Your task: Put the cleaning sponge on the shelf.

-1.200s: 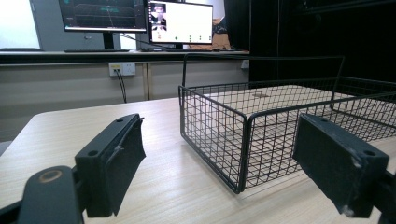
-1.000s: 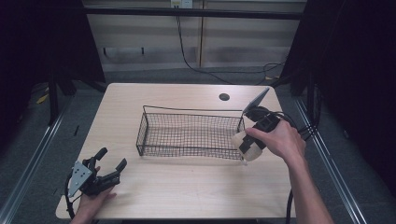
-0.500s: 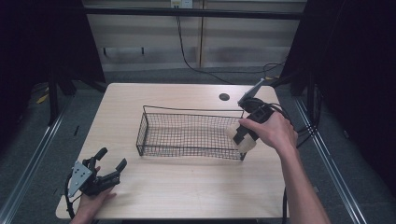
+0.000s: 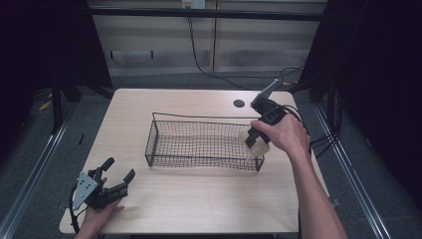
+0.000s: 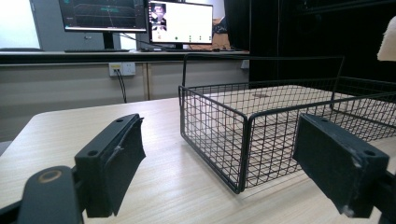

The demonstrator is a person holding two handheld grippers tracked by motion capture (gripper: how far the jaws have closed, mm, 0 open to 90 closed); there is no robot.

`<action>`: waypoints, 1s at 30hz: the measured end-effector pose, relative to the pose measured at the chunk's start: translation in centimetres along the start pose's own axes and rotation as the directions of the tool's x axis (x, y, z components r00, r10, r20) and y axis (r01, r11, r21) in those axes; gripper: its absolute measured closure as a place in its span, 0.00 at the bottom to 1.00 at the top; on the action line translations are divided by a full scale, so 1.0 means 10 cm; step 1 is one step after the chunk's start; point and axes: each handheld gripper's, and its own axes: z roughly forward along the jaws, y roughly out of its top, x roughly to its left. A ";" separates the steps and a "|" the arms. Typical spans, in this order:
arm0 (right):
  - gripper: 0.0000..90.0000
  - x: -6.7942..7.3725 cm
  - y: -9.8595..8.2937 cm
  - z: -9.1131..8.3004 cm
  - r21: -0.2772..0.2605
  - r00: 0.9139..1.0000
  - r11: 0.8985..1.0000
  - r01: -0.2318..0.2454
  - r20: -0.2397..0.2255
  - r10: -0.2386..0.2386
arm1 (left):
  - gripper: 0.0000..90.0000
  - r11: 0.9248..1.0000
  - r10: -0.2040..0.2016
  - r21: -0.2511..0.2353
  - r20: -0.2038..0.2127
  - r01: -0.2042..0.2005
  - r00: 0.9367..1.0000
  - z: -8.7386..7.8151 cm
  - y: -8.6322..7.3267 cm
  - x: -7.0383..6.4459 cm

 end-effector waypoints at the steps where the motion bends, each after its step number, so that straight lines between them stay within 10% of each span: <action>1: 0.35 -0.02 0.01 0.00 -0.009 1.000 1.000 -0.009 -0.004 0.009 | 0.18 1.000 0.000 0.000 0.000 0.000 1.000 0.00 0.00 0.00; 30: 0.35 -0.09 0.27 0.33 -0.039 0.989 0.989 -0.140 0.032 0.142 | 0.18 1.000 -0.001 -0.002 0.000 0.001 1.000 0.00 0.00 0.00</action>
